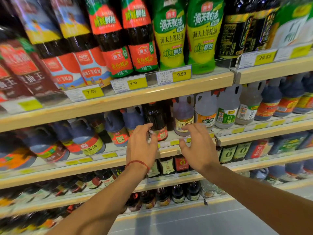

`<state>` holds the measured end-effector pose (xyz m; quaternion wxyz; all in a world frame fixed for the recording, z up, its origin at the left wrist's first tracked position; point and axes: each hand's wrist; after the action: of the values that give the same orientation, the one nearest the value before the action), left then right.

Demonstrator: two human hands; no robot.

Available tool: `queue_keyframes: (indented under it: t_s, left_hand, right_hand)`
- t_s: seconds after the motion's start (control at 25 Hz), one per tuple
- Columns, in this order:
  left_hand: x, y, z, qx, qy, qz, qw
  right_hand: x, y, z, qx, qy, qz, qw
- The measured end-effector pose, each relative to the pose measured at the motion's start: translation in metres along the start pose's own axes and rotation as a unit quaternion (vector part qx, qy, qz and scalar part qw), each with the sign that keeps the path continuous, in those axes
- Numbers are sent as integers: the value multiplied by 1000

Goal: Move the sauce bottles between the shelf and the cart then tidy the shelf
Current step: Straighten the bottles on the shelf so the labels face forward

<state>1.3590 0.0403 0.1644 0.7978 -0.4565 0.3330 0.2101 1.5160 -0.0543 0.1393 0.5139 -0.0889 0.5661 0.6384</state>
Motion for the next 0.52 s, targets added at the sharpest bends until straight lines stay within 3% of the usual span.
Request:
queue_keyframes:
  t_s: [0.32,0.52]
  left_hand:
    - [-94,31,-12,27,51,180,982]
    - [-107,72,9,52,98,179,978]
  right_hand:
    - [-1,84,-13,-60,50,-74,994]
    - [41,116,-16,-29,43,-103,993]
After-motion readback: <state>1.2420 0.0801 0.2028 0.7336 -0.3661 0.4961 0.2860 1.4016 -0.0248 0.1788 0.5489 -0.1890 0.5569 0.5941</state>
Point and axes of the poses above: each hand's wrist, its own z-axis towards the middle knuckle, its own x-axis out of the palm, y = z × x, and after that the axes turned 3 degrees about z, right-handed
